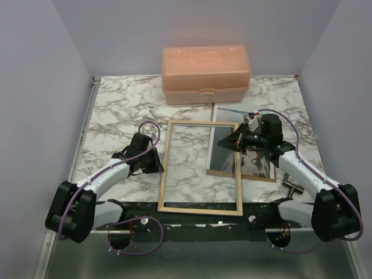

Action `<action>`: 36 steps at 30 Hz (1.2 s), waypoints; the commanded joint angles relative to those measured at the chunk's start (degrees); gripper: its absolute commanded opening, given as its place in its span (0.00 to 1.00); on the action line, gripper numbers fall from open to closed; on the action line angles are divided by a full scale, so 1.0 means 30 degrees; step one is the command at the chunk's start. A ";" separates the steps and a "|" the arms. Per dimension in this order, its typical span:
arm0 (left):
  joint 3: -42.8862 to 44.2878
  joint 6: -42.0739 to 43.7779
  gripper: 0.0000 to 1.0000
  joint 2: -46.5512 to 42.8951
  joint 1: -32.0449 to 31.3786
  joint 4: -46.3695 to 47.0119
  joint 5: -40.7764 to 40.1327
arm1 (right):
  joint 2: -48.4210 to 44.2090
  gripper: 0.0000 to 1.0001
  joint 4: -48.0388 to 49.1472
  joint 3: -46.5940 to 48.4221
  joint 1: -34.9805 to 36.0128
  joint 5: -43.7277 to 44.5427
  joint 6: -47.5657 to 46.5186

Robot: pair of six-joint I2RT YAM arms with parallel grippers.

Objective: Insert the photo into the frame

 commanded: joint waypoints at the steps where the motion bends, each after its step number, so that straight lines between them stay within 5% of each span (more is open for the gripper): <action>1: -0.0148 0.0448 0.16 0.0527 0.0023 -0.0353 -0.0726 | -0.0470 0.01 0.0209 -0.0517 0.0073 0.0231 0.0403; 36: -0.0119 0.0493 0.16 0.0761 0.0001 -0.0344 -0.0618 | -0.1078 0.01 -0.1723 -0.0902 0.0070 0.1735 -0.1655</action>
